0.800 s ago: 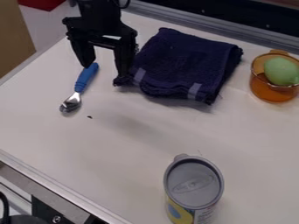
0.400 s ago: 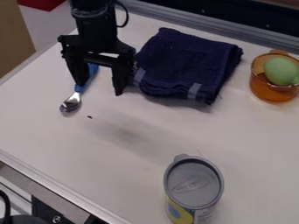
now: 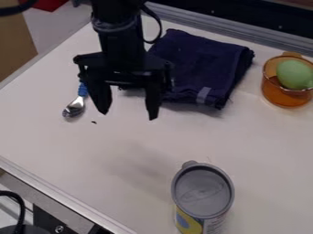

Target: Push the can to the left side of the table beside the blue spoon

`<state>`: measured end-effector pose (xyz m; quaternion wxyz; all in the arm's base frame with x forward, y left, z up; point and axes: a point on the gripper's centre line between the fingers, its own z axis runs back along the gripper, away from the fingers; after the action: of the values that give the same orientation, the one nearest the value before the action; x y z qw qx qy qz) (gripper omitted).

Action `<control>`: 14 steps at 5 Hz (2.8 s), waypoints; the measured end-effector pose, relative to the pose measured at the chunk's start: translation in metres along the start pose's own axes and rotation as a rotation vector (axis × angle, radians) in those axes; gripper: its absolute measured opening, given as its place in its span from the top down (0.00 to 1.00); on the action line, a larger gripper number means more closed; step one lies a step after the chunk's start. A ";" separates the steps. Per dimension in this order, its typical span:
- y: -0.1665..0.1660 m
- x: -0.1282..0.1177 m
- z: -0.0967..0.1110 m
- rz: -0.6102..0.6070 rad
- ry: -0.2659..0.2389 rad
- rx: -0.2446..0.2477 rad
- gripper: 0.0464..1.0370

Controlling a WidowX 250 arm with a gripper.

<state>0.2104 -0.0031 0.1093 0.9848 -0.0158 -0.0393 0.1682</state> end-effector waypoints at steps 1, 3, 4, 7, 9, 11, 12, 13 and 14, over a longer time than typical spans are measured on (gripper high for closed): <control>-0.025 -0.025 0.000 0.048 -0.002 -0.047 0.04; -0.068 -0.071 -0.010 0.098 0.099 -0.121 0.04; -0.087 -0.090 -0.019 0.124 0.131 -0.144 0.04; -0.107 -0.111 -0.047 0.232 0.185 -0.074 0.04; -0.099 -0.089 -0.051 0.364 0.123 -0.076 0.04; -0.074 -0.062 -0.053 0.498 0.091 -0.047 0.04; -0.058 -0.050 -0.062 0.509 0.066 -0.035 0.04; -0.043 -0.036 -0.067 0.523 0.042 -0.035 0.04; -0.025 -0.020 -0.071 0.554 0.001 -0.019 0.04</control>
<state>0.2054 -0.0346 0.0383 0.9011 -0.0353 -0.0345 0.4309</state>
